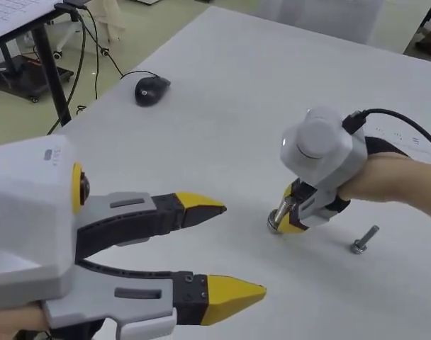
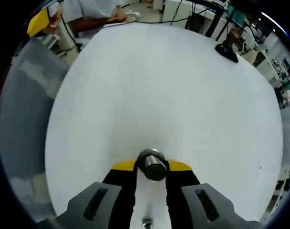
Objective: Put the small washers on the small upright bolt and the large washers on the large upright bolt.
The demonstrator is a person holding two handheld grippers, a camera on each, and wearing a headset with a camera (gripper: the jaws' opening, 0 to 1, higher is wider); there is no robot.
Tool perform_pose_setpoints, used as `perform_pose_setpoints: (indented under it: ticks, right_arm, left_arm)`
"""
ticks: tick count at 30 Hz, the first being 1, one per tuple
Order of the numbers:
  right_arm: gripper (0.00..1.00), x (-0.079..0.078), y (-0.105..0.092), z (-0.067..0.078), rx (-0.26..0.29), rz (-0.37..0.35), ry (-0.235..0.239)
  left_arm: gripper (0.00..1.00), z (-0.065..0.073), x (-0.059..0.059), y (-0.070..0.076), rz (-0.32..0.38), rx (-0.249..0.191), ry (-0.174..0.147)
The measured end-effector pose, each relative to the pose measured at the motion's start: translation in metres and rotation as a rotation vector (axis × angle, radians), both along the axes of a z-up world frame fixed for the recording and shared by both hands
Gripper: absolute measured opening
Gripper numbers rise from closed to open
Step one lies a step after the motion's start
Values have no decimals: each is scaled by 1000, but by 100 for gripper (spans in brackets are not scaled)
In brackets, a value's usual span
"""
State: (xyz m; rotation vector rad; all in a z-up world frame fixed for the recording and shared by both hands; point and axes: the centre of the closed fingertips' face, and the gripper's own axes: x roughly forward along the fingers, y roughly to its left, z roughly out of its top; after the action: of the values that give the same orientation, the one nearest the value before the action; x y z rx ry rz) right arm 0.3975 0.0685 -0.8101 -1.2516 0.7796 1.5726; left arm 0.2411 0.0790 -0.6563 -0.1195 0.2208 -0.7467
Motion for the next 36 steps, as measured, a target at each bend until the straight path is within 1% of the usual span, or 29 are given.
perform_pose_setpoints:
  ticks: [3,6,7,9,11,14,20,26,30,31,33,35,36]
  right_arm:
    - [23,1,2,1,15,-7,10]
    - [24,1,1,0,17,-15,25]
    - [24,3,0,-1,21,-2,6]
    - [25,1,-1,-3,20,8,4]
    - [25,-2,0,-1,42,0,18]
    - [26,-1,-2,4,55,0,4]
    - [25,-2,-10,16,112,-19,-19]
    - [25,-9,-18,25,183,-44,-36]
    - [24,-18,-24,32,242,-74,-36]
    - [24,-20,-24,35,268,-82,-38]
    - [24,-24,-28,37,277,-93,-35]
    - [24,-29,-31,39,298,-98,-42]
    - [24,-32,-32,40,311,-104,-39]
  left_arm:
    - [51,-2,-1,-1,-5,5,8]
    - [51,-3,0,-1,-8,5,10]
    - [51,-3,0,-2,-9,6,10]
    - [51,-3,0,-2,-10,5,9]
    - [51,-2,0,-3,-12,4,10]
    - [51,-4,-1,-4,-18,7,16]
    - [52,-4,0,-5,-27,11,18]
    - [52,-4,0,-7,-36,16,15]
    - [52,-5,-1,-9,-45,22,21]
    - [52,-5,-1,-9,-48,25,23]
    - [52,-7,-1,-9,-56,27,30]
    - [52,-8,-1,-11,-67,28,34]
    - [52,-8,0,-12,-71,29,35]
